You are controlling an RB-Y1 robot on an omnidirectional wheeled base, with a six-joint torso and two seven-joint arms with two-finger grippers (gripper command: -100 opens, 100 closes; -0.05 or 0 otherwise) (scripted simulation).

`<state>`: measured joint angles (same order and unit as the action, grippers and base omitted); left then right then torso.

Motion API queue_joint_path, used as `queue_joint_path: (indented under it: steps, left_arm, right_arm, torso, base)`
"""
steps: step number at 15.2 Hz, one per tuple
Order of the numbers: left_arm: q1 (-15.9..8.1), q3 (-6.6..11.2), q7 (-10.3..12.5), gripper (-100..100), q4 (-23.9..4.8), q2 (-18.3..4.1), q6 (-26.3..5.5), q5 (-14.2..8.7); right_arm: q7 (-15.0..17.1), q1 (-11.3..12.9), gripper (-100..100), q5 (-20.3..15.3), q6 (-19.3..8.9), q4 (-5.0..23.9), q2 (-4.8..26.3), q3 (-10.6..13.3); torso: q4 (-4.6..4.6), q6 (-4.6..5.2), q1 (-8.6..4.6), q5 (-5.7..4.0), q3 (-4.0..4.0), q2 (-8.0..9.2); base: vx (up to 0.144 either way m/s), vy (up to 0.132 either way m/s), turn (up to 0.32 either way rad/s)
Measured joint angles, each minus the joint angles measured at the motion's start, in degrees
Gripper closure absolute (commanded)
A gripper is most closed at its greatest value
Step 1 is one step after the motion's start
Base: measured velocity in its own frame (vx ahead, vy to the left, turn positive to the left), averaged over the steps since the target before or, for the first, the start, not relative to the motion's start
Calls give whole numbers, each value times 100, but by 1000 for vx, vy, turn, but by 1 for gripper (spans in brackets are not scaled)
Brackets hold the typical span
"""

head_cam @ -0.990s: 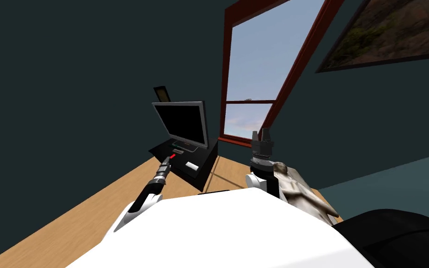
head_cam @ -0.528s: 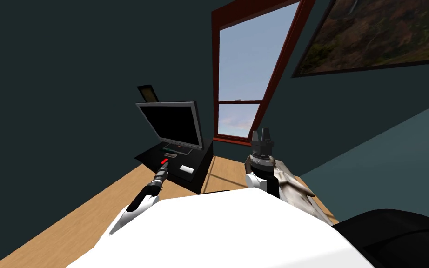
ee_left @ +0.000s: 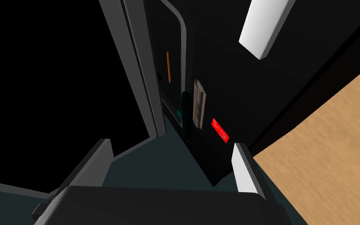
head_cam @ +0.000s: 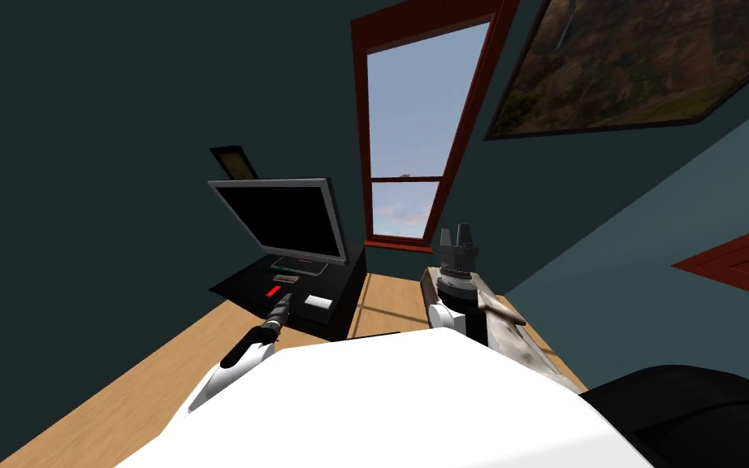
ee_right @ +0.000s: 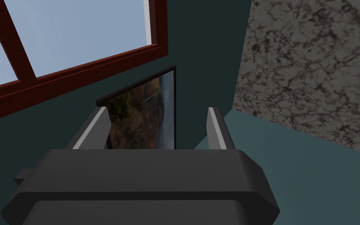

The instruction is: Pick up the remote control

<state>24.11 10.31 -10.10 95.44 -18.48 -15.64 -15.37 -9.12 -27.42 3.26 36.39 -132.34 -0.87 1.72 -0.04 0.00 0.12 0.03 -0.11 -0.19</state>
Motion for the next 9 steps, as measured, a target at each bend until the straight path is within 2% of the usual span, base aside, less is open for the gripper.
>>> queue_joint_path:
  steps: [3,9]
  left_arm:
    - [-53,61,-101,-100,-182,-19,-318,-105]
    - [-209,186,-297,-100,-724,-195,-998,-448]
  right_arm:
    - [0,0,0,0,0,0,0,0]
    - [0,0,0,0,0,0,0,0]
  torso:
    - [-1,-1,1,0,-2,-3]
    - [-1,2,1,0,-4,-7]
  base:
    - [45,-1,-154]
    - [51,3,-177]
